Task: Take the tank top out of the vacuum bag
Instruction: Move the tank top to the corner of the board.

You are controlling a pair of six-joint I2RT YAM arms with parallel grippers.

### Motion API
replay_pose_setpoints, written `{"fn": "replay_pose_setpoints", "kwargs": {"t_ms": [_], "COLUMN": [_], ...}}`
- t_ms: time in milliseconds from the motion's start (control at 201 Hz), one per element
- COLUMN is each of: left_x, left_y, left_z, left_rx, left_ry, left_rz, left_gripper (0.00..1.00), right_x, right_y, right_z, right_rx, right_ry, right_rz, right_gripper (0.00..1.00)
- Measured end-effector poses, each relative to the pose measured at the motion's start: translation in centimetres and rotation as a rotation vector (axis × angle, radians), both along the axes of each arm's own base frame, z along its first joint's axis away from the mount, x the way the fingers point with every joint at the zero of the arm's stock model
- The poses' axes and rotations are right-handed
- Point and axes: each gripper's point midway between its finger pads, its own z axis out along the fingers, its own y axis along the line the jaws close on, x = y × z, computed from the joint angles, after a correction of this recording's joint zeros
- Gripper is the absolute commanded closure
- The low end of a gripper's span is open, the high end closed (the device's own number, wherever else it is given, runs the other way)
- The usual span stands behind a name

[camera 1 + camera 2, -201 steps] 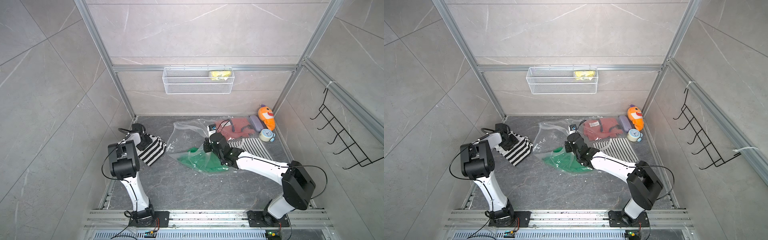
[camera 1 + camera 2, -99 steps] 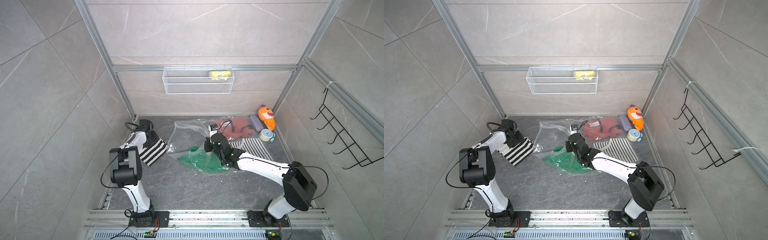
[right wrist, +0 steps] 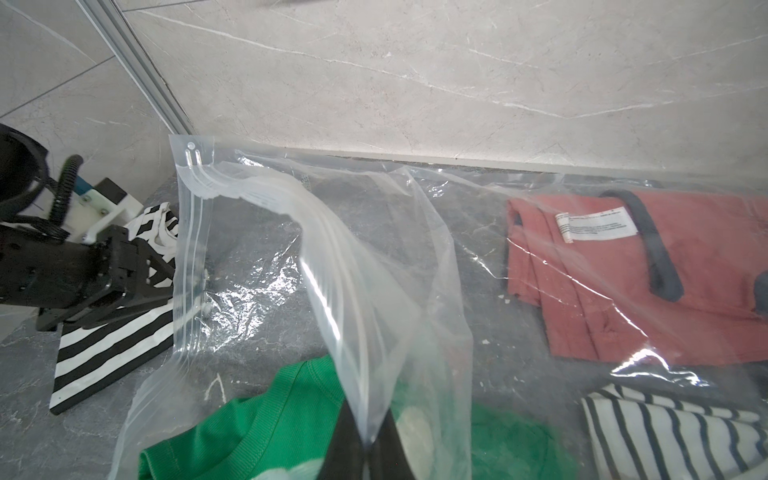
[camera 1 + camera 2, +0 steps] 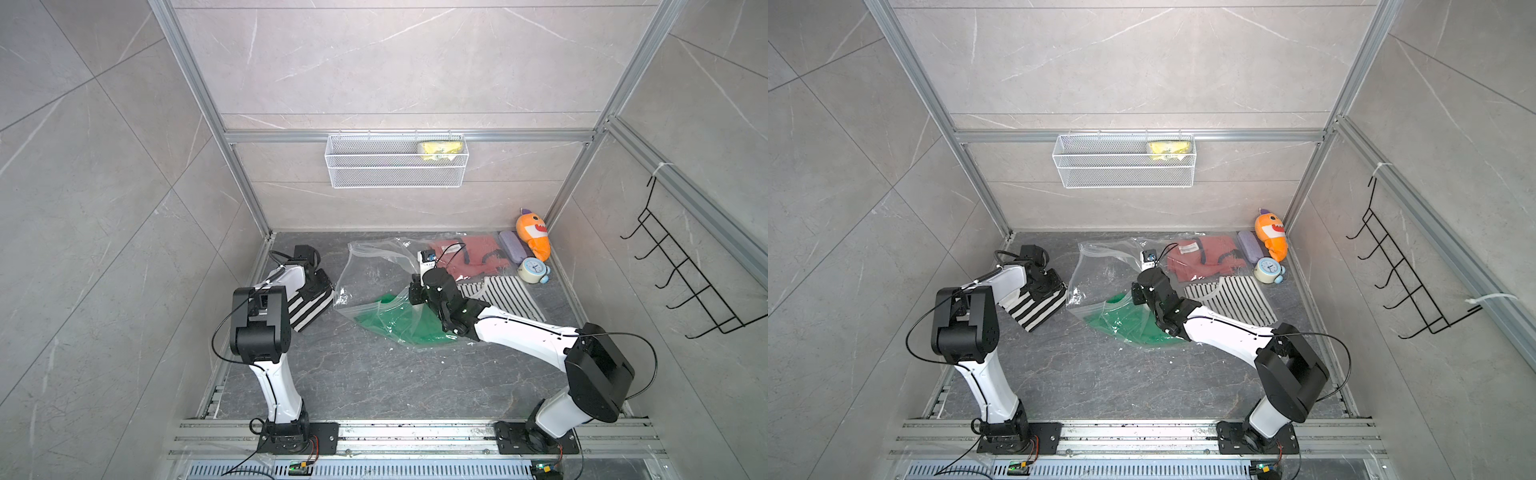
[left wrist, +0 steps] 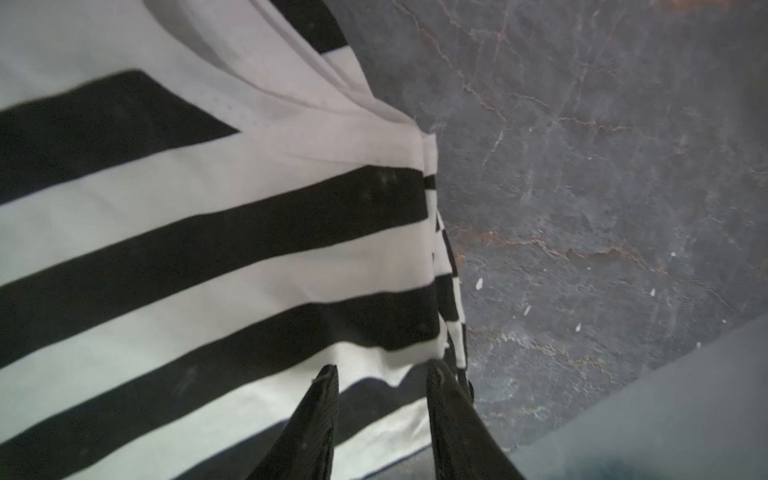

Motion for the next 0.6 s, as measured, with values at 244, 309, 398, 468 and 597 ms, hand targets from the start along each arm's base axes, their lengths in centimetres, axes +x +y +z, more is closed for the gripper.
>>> {"fn": "replay_pose_setpoints", "kwargs": {"t_ms": [244, 309, 398, 468, 597], "left_x": [5.3, 6.9, 9.1, 10.5, 10.9], "left_y": [-0.3, -0.3, -0.3, -0.3, 0.0], "left_z": [0.1, 0.1, 0.3, 0.5, 0.8], "left_rx": [-0.022, -0.021, -0.017, -0.01, 0.019], "left_ry": [-0.082, -0.104, -0.133, -0.158, -0.162], "left_rz": [0.004, 0.004, -0.002, -0.012, -0.034], "left_gripper": [0.61, 0.62, 0.61, 0.59, 0.53], "right_x": [-0.1, -0.1, -0.2, -0.2, -0.2], "right_y": [0.0, 0.0, 0.0, 0.0, 0.1], "right_z": [0.1, 0.0, 0.0, 0.1, 0.1], "right_rx": [0.004, 0.006, 0.007, 0.008, 0.01], "right_ry": [-0.003, -0.003, -0.002, -0.003, -0.003], "right_rz": [0.003, 0.004, 0.006, 0.007, 0.012], "right_gripper": [1.0, 1.0, 1.0, 1.0, 1.0]}}
